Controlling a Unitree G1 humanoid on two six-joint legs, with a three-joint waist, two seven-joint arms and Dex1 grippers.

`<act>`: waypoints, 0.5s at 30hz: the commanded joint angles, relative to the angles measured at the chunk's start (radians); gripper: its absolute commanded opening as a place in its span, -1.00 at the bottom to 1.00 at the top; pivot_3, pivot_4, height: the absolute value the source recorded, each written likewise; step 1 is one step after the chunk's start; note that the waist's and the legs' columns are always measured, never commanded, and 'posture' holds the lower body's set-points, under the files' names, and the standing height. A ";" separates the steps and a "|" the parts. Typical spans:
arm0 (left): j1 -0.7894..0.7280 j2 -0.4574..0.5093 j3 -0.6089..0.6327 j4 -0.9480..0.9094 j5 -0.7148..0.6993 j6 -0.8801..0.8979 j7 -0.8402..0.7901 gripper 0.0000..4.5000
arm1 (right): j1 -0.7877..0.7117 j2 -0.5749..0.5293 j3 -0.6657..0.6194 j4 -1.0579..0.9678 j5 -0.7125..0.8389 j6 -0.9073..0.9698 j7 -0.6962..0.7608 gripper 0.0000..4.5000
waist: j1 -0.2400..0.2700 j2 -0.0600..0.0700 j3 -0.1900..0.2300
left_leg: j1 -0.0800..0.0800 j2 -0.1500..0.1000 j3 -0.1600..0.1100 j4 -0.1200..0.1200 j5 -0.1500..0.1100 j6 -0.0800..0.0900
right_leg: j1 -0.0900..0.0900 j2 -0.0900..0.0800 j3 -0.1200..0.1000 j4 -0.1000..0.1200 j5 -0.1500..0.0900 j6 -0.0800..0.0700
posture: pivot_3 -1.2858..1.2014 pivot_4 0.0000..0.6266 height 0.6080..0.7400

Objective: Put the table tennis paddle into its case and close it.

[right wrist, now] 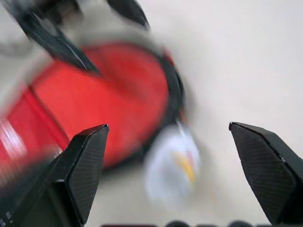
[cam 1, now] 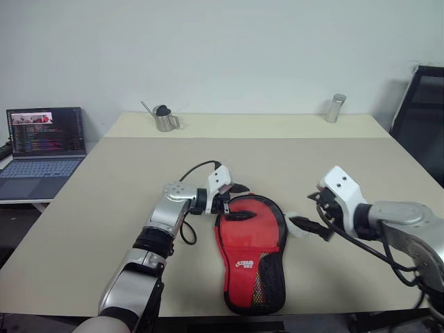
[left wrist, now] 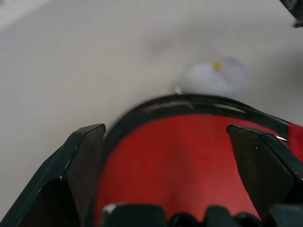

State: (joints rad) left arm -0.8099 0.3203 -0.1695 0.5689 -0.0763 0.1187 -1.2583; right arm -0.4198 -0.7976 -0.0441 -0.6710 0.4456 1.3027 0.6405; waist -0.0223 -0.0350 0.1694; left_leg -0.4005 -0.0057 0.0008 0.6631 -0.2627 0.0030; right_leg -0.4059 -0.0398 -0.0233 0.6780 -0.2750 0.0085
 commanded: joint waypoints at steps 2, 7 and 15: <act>-0.016 -0.006 -0.040 -0.014 -0.007 0.007 -0.043 0.98 | 0.021 -0.045 0.017 0.004 0.008 -0.092 0.041 1.00 | -0.006 0.000 0.000 | 0.000 0.000 0.001 0.000 0.000 0.000 | 0.000 0.000 0.001 0.000 0.000 0.000 | 0.03 -0.52 1.00; -0.028 0.018 -0.075 0.033 0.009 0.005 -0.089 0.98 | 0.043 -0.047 0.062 0.045 -0.002 -0.149 0.041 1.00 | -0.006 0.000 0.001 | 0.001 0.001 0.001 0.000 0.000 0.000 | 0.000 0.001 0.001 0.001 0.000 0.000 | 0.03 -0.52 1.00; -0.037 0.029 -0.094 0.086 0.032 -0.026 -0.094 0.98 | 0.023 -0.038 0.209 0.160 -0.086 -0.285 0.035 1.00 | -0.001 0.000 0.001 | 0.000 0.000 0.001 0.001 0.000 0.000 | 0.000 0.001 0.001 0.000 0.000 0.000 | 0.03 -0.52 1.00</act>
State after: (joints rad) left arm -0.8194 0.3511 -0.2595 0.6621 -0.0483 0.1048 -1.3533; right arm -0.3760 -0.8344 0.1492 -0.5201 0.3877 1.0622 0.6756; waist -0.0231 -0.0354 0.1702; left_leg -0.4000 -0.0055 0.0017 0.6638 -0.2627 0.0031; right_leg -0.4059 -0.0388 -0.0224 0.6784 -0.2751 0.0087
